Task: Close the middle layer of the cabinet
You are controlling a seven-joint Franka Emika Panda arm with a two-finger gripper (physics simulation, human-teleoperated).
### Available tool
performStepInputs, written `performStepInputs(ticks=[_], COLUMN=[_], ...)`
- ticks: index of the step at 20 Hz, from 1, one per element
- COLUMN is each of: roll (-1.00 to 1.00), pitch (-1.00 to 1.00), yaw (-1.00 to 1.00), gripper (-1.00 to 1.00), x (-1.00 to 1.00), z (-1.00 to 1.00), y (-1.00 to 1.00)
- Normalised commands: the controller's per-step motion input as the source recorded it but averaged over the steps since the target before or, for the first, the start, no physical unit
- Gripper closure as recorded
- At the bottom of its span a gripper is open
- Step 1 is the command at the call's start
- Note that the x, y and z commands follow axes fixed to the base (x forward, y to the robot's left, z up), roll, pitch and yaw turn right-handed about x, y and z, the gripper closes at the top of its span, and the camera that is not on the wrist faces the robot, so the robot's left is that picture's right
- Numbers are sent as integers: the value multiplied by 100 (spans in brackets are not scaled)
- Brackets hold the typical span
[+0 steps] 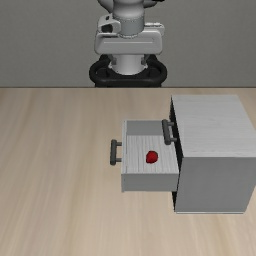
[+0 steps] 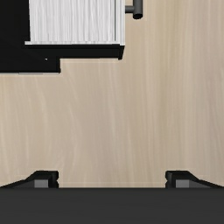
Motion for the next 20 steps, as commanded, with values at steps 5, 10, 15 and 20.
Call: performStepInputs(ticks=[5,10,15,20], roll=[0,0,0,0], pitch=[0,0,0,0], yaw=[0,0,0,0], gripper=[-100,-100,-100,-100], x=[0,0,40,100], z=[0,0,0,0], y=[-100,-100,-60,0])
